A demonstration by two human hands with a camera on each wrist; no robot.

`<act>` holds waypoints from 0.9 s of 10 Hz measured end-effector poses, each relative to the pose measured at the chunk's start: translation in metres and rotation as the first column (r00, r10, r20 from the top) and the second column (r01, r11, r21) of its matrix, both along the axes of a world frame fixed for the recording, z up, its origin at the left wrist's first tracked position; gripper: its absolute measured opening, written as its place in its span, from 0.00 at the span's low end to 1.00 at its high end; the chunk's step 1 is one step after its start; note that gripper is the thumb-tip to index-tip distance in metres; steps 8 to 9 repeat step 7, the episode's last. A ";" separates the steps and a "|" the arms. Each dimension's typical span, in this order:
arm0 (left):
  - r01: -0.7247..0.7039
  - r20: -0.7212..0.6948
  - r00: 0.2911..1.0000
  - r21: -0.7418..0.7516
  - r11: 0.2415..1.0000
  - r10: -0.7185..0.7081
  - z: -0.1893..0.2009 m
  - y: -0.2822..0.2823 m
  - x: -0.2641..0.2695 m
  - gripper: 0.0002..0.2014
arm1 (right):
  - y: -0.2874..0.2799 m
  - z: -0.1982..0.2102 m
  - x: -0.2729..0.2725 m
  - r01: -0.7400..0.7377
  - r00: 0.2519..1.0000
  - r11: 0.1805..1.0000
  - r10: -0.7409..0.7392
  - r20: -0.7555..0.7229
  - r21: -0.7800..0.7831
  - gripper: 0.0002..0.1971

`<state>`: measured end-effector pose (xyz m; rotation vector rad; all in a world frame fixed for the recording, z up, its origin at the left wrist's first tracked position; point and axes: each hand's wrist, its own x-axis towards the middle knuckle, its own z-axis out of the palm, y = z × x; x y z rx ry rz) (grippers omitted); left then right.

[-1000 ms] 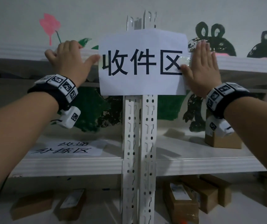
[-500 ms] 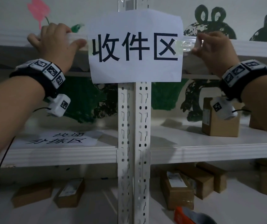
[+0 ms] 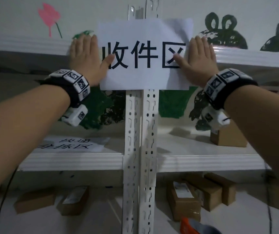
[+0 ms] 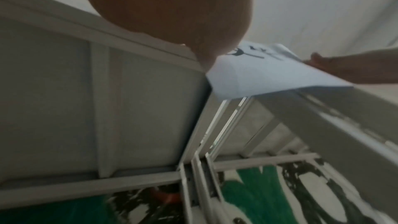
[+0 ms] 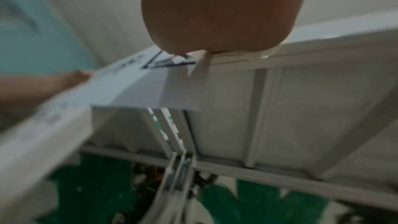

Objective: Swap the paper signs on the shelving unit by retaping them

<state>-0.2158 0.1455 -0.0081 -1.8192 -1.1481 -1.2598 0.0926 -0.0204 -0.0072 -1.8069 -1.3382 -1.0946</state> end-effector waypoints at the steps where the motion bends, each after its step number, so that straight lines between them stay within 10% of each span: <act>1: -0.066 -0.088 0.994 0.027 0.997 0.068 -0.002 0.011 -0.019 0.52 | -0.009 -0.008 0.036 0.050 0.997 0.998 -0.046 0.066 -0.049 0.51; 9: -0.016 -0.099 0.995 -0.232 0.973 -0.008 0.013 -0.053 -0.042 0.48 | -0.054 0.000 0.020 0.032 0.989 0.994 -0.047 -0.143 -0.108 0.49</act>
